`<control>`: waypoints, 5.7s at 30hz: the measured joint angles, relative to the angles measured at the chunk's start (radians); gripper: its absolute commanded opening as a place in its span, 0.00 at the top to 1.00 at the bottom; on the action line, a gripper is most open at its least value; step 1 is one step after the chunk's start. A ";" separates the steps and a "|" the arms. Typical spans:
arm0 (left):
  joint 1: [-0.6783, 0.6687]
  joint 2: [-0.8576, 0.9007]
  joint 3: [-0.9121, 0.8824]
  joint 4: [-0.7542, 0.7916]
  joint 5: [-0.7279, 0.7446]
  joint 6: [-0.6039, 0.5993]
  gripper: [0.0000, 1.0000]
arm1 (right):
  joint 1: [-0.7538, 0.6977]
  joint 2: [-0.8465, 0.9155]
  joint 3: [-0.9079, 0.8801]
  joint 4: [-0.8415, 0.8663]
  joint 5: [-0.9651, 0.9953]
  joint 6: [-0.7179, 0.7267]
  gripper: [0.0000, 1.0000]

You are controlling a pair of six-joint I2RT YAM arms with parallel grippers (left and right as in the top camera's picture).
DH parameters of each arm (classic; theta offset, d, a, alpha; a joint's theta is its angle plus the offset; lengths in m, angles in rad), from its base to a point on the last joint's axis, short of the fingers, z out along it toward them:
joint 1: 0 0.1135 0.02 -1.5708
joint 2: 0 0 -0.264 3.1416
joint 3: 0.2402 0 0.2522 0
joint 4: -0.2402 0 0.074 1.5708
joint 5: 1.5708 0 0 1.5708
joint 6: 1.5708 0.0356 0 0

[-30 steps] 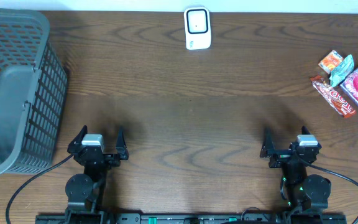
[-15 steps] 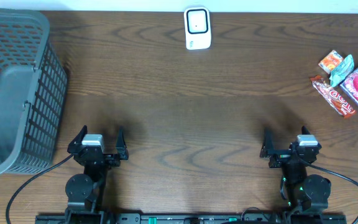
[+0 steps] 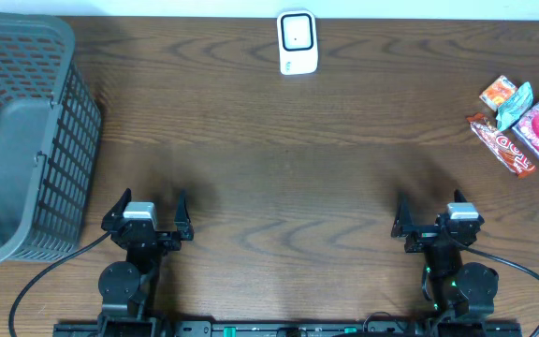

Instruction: Scan the item barcode

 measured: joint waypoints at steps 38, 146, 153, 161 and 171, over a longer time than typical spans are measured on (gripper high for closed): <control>0.000 0.000 0.000 0.000 0.000 0.000 0.02 | 0.000 0.000 0.000 0.002 0.000 0.000 0.01; 0.000 0.000 0.000 0.000 0.000 0.000 0.02 | 0.000 0.000 -0.014 0.031 0.000 -0.035 0.01; 0.000 0.000 0.000 0.000 0.000 0.000 0.02 | 0.000 0.000 -0.014 0.031 0.000 -0.035 0.01; 0.000 0.000 0.000 0.000 0.000 0.000 0.02 | 0.000 0.000 -0.014 0.031 0.000 -0.035 0.01; 0.000 0.000 0.000 0.000 0.000 0.000 0.02 | 0.000 0.000 -0.014 0.031 0.000 -0.035 0.01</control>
